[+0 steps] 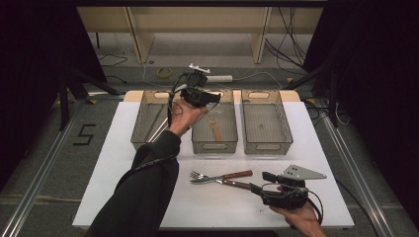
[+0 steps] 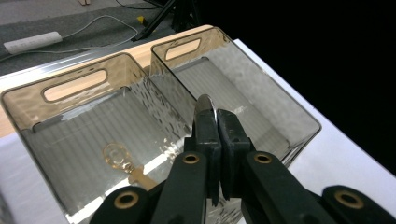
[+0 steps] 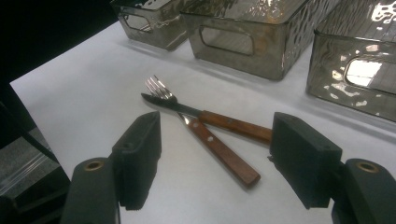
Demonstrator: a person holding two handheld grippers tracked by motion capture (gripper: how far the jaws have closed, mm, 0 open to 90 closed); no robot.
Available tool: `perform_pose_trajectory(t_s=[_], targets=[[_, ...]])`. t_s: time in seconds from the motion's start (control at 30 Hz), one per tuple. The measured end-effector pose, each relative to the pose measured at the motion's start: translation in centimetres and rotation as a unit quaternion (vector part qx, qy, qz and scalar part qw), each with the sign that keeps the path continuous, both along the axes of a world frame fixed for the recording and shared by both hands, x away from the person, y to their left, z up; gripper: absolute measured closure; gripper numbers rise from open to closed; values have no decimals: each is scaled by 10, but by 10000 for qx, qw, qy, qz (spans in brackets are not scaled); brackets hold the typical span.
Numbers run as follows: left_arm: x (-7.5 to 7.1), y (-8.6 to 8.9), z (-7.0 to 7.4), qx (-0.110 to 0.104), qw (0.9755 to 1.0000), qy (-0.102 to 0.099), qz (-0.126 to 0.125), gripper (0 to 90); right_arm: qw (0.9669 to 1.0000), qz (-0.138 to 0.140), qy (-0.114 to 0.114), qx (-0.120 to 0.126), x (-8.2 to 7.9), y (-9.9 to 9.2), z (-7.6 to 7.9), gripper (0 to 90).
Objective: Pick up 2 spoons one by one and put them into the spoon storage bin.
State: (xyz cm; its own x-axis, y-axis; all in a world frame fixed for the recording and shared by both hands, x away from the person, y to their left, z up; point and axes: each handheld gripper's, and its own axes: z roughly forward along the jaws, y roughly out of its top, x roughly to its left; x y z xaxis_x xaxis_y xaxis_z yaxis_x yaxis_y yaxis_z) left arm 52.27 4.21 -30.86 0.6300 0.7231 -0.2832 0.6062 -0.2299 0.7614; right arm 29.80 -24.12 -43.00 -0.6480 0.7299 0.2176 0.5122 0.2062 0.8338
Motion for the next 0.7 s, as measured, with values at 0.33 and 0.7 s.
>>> perform_pose_trajectory(t_s=[0.33,0.7], targets=[[10,-5,-5,-121,9998,75,123,881,10000,22,24,1,0,0,0,351],[11,-18,-5,-143,9998,94,113,880,10000,43,32,-12,0,1,-1,351]])
